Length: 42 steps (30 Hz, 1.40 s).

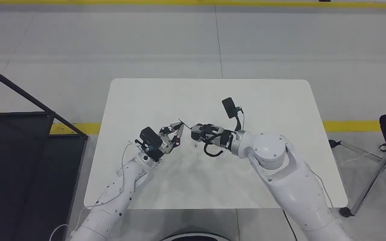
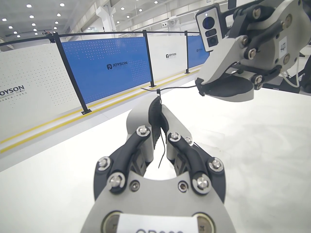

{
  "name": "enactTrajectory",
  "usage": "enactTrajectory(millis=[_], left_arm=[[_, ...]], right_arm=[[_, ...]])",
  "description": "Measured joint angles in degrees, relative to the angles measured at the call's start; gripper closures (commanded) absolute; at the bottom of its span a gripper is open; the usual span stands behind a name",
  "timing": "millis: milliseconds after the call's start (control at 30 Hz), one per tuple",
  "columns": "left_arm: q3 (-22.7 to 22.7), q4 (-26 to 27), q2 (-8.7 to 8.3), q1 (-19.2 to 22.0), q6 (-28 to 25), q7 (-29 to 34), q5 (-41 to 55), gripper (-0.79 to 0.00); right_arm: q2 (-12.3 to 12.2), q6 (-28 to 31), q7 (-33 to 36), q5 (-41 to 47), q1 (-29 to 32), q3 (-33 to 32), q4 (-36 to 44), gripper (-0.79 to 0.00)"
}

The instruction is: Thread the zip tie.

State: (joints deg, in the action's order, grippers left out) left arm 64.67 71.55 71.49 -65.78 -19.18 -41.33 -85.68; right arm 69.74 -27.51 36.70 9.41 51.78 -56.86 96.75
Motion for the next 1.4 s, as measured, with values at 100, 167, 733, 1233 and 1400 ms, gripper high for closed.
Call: enactTrajectory(millis=[100,167,733,1233,1400], left_arm=[[-0.05,-0.01,0.01,0.0,-0.15,-0.08,-0.2,0.0],[-0.1,-0.01,0.0,-0.01,-0.42,-0.29,-0.46,0.0],[-0.09,-0.12,-0.04,-0.09,-1.02,-1.35,-1.55,0.0],[0.19,0.07,0.04,-0.37,-0.51,-1.76,-1.09,0.0],[0.18,0.14,0.02,-0.46,-0.02,-2.26,-1.92,0.0]], right_arm=[[0.07,-0.07,-0.07,0.0,-0.1,0.04,-0.1,0.0],[0.11,-0.07,-0.09,0.05,-0.13,0.04,-0.16,0.0],[0.29,-1.49,0.8,-1.7,-0.83,0.74,-0.34,0.0],[0.77,-4.29,1.36,-3.46,-2.73,2.41,-1.22,0.0],[0.86,-4.34,1.4,-3.31,-2.78,2.3,-1.33,0.0]])
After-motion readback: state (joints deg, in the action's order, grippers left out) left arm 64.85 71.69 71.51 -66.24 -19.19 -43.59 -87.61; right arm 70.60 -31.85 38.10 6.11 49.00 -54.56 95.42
